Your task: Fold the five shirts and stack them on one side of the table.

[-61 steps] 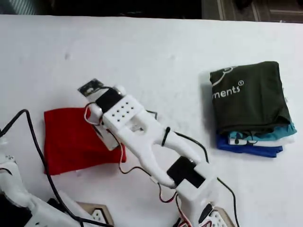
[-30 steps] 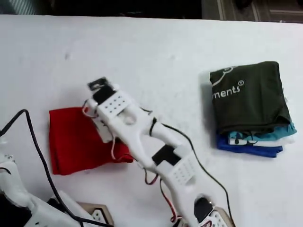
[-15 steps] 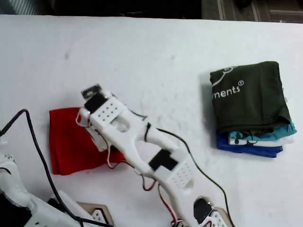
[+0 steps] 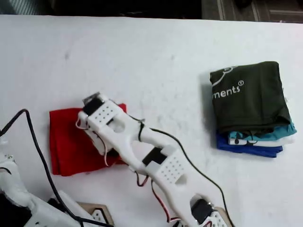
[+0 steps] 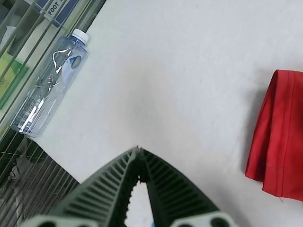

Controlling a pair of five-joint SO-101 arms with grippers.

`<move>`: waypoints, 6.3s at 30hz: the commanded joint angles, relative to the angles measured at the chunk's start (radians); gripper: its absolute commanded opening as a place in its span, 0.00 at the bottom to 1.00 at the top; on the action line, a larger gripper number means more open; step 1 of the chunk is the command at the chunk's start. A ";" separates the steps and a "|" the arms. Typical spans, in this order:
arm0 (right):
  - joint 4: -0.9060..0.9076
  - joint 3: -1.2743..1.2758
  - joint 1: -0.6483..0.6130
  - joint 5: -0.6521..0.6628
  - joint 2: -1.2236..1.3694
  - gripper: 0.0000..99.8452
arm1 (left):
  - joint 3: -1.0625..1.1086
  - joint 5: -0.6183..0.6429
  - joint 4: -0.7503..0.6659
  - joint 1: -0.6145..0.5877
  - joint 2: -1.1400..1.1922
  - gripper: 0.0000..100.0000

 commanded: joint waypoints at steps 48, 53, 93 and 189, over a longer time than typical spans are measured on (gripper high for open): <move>-0.119 0.592 0.690 0.655 -0.748 0.01 | -0.003 0.000 -0.127 -0.004 -0.004 0.02; -0.332 0.847 0.628 0.519 -0.748 0.02 | -0.003 -0.002 -0.127 -0.004 -0.004 0.02; -0.591 0.984 0.499 -0.387 -1.090 0.04 | 0.048 -0.003 -0.158 -0.005 -0.008 0.02; -0.182 -0.552 1.250 1.007 -0.265 0.02 | 0.149 -0.107 -0.196 -0.005 -0.010 0.02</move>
